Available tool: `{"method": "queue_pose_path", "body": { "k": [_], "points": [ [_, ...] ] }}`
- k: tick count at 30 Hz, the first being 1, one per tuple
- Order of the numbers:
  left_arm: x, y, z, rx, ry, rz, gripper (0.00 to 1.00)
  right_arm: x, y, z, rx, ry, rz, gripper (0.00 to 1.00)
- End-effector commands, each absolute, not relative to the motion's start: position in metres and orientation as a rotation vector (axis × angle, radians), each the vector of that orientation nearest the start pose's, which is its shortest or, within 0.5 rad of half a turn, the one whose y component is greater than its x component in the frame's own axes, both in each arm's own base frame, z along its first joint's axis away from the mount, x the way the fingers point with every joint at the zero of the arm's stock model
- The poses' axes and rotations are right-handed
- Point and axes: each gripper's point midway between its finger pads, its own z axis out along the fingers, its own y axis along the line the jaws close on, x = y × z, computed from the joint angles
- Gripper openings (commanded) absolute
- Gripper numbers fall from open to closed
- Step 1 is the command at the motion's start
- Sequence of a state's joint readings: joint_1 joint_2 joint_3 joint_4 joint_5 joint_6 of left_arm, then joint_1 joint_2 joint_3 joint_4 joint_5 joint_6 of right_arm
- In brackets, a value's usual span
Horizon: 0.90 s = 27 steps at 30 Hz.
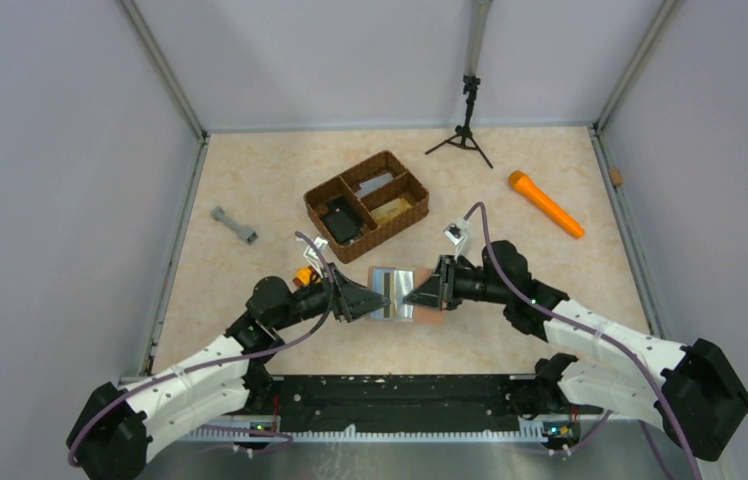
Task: Take the credit cards out of the card holder
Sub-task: Remove the credit card from the card holder.
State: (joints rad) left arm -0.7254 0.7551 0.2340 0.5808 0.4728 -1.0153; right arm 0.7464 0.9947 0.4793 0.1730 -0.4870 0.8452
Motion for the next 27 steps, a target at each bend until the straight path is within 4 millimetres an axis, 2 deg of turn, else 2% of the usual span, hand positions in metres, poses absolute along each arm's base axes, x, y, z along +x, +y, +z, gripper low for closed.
{"method": "queue_pose_path", "body": {
  "k": [1,4,8,10,12,14,16,18,24,27],
  "points": [
    [0.144,-0.275,0.222,0.212,1.756,-1.661,0.53,0.152,0.3,0.203,-0.324,2.046,1.547,0.06],
    [0.146,-0.276,0.216,0.211,1.781,-1.644,0.35,0.151,0.301,0.205,-0.332,2.036,1.556,0.06],
    [0.152,-0.275,0.206,0.197,1.832,-1.585,0.19,0.15,0.301,0.206,-0.341,2.027,1.566,0.07],
    [0.153,-0.275,0.207,0.196,1.837,-1.569,0.1,0.151,0.3,0.201,-0.335,2.045,1.542,0.2],
    [0.155,-0.273,0.207,0.187,1.849,-1.545,0.03,0.158,0.293,0.19,-0.308,2.09,1.448,0.41],
    [0.161,-0.268,0.201,0.158,1.89,-1.477,0.01,0.17,0.28,0.178,-0.247,2.149,1.294,0.57],
    [0.168,-0.261,0.189,0.124,1.963,-1.369,0.0,0.178,0.267,0.173,-0.221,2.161,1.174,0.67],
    [0.175,-0.252,0.176,0.085,2.03,-1.254,0.0,0.182,0.257,0.175,-0.211,2.155,1.102,0.73],
    [0.184,-0.245,0.156,0.052,2.152,-1.064,0.0,0.182,0.251,0.179,-0.223,2.153,1.058,0.74],
    [0.185,-0.25,0.153,0.059,2.166,-1.06,0.0,0.178,0.254,0.188,-0.245,2.121,1.105,0.68]
  ]
}}
